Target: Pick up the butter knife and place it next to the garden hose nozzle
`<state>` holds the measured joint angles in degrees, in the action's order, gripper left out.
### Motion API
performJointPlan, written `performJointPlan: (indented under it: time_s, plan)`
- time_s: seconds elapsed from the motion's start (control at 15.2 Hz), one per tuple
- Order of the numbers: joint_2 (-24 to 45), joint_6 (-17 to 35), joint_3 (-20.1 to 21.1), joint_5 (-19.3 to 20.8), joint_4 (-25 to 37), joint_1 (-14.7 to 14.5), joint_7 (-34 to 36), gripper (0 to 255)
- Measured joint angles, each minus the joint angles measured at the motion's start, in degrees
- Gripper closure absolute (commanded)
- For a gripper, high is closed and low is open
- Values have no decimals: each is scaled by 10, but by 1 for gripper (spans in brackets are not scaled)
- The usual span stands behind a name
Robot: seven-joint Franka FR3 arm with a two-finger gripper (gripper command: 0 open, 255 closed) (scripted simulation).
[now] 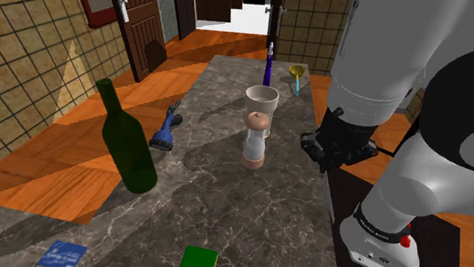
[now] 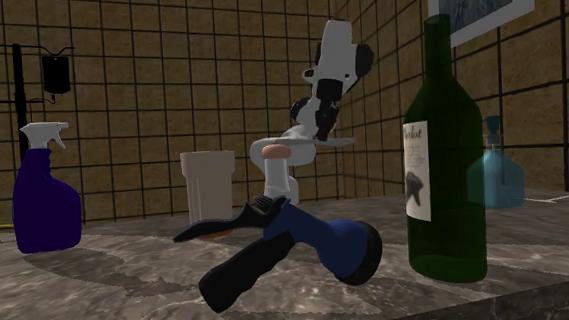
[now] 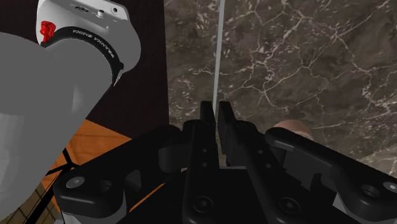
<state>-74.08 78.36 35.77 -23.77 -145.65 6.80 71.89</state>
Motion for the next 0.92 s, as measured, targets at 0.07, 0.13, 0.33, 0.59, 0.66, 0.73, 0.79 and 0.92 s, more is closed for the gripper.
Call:
performJointPlan:
  time_s: [0.07,0.13,0.33,0.59,0.66,0.73,0.79,0.92]
  plan:
    - [3,-3,-3,4,7,2,-1,255]
    - [7,-8,-6,7,15,5,-1,255]
    - [47,19,6,7,34,31,-7,255]
    - [130,68,43,5,85,88,-11,255]
    - [150,82,55,4,95,103,-10,255]
    - [173,98,70,3,108,119,-9,255]
    - [192,107,79,6,123,134,-9,255]
    - [233,127,103,10,152,166,-6,255]
